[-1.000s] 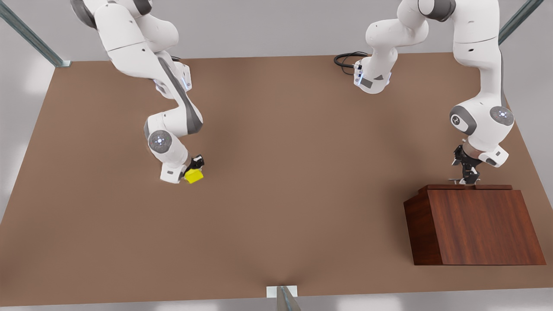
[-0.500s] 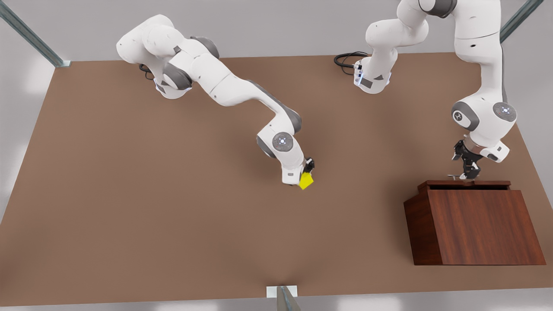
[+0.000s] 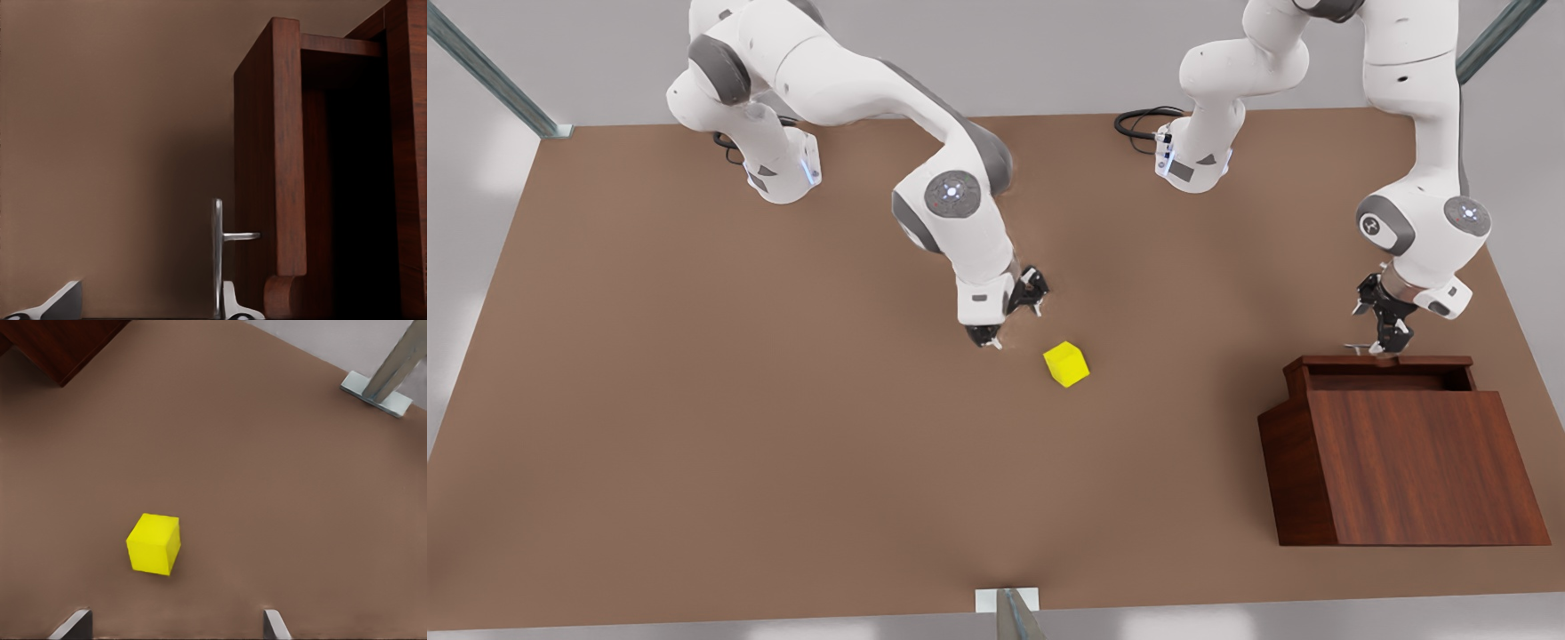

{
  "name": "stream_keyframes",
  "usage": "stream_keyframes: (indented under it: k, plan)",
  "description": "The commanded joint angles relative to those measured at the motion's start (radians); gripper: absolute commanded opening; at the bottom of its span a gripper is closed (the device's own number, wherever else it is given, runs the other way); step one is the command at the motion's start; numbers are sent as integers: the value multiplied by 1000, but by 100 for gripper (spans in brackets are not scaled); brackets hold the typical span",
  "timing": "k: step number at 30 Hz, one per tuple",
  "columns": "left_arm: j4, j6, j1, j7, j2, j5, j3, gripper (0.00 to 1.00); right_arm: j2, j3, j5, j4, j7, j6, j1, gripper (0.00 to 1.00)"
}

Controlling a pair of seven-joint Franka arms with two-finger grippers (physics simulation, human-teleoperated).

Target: Open the drawer with left arm, place the square in the middle with right arm, and place the square in the drawer with left arm

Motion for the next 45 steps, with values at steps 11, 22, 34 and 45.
stream_keyframes:
  k: [11, 22, 34, 45]
  plan:
    - [-39, -23, 2, 0, -39, 0, 31, 100, -218, -1, -206, -116, -149, -422, -583, 100]
    - [-88, -68, 0, 2, -96, 4, 50, 100, -227, 8, -209, -112, -155, -419, -617, 100]
    - [-78, -196, -11, 316, -283, 23, 71, 100, -289, 26, -212, -123, -209, -445, -683, 100]
    - [580, -476, -135, 891, 108, -24, -321, 100, -243, 23, -238, 23, -204, -488, -684, 100]
